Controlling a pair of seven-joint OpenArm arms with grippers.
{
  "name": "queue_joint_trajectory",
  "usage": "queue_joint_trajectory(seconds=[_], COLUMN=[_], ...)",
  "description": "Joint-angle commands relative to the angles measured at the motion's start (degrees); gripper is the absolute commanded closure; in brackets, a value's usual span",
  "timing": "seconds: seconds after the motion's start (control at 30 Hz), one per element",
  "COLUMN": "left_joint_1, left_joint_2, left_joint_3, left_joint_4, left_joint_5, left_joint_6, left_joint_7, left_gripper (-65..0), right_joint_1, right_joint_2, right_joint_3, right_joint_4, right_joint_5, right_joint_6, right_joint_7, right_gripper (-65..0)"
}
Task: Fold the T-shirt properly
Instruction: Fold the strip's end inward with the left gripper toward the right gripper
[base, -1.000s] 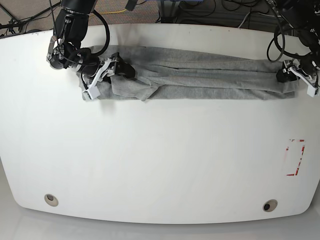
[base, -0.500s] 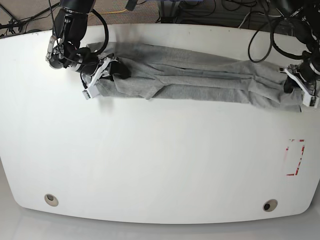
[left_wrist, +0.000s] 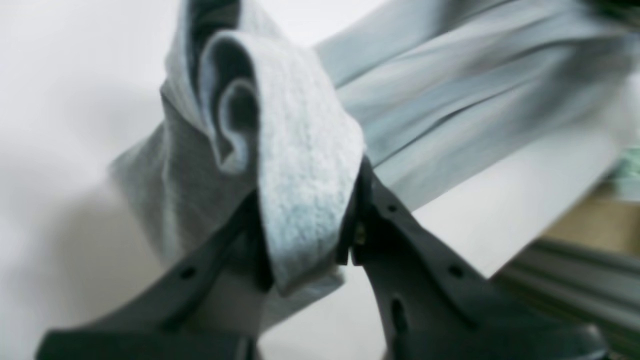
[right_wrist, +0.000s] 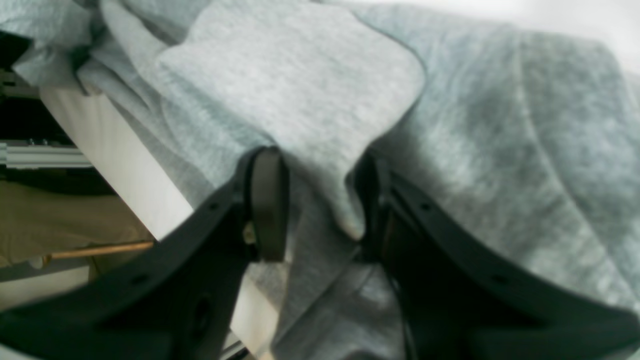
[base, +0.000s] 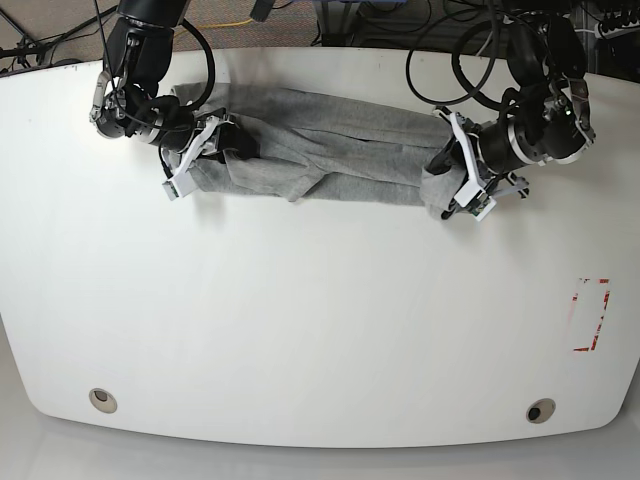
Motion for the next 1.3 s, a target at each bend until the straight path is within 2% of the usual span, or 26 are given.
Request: queue_joint_trajectory(seconds=[0.0, 0.13, 0.2, 0.37, 0.57, 0.63, 0.77, 0.83, 0.97, 1.1, 1.27], left_joint_1=[-1.98, -1.9, -2.16, -1.98, -2.07, -2.33, -4.01, -5.32, -6.38, -6.55, -6.29], left_joint_2=[0.29, 2.75, 3.46, 3.37, 3.55, 3.37, 3.37, 1.96, -0.76, -1.91, -5.33], left_joint_3=[1.33, 2.21, 3.97, 10.74, 12.23, 13.99, 14.17, 13.99, 8.1, -0.43, -5.35], left_joint_4=[-0.2, -0.55, -0.9, -0.55, -0.37, 0.51, 1.83, 1.91, 1.74, 1.39, -0.99], left_joint_5=[-0.67, 0.91, 2.93, 5.75, 5.75, 4.25, -0.76, -4.72, -10.52, -10.34, -10.08], left_joint_6=[-0.06, -0.06, -0.06, -0.06, -0.06, -0.01, 0.08, 0.08, 0.08, 0.16, 0.51], left_joint_7=[-1.48, -1.39, -1.31, -1.22, -1.13, 0.72, 3.79, 5.02, 5.2, 5.02, 4.94], left_gripper=[-4.9, -5.0, -7.5, -20.7, -33.1, -37.4, -36.4, -35.1, -31.1, -31.1, -30.7], right_joint_1=[0.71, 0.36, 0.45, 0.89, 0.97, 0.97, 1.06, 1.5, 2.03, 1.85, 1.77], right_joint_2=[0.24, 0.24, 0.42, 0.24, 0.24, 0.33, 0.6, 0.77, 1.39, 1.56, 5.26], right_joint_3=[0.16, 0.16, 0.16, 0.16, 0.16, 0.16, 0.52, 0.6, 1.83, 6.41, 9.13], right_joint_4=[0.91, 1.09, 0.91, 1.17, 1.17, 1.17, 1.26, 1.35, 1.35, 1.35, 1.35], right_joint_5=[1.23, 1.23, 1.23, 1.23, 1.23, 1.23, 1.23, 1.5, 1.58, 3.61, 8.7], right_joint_6=[0.34, 0.34, 0.34, 0.34, 0.34, 0.34, 0.34, 0.34, 0.34, 0.34, 0.34], right_joint_7=[1.04, 1.04, 1.13, 1.13, 1.13, 1.13, 1.13, 1.13, 1.04, 0.78, 0.69], right_gripper=[-20.6, -20.6, -20.6, -20.6, -20.8, -20.8, -20.8, -20.8, -20.8, -20.8, -20.9])
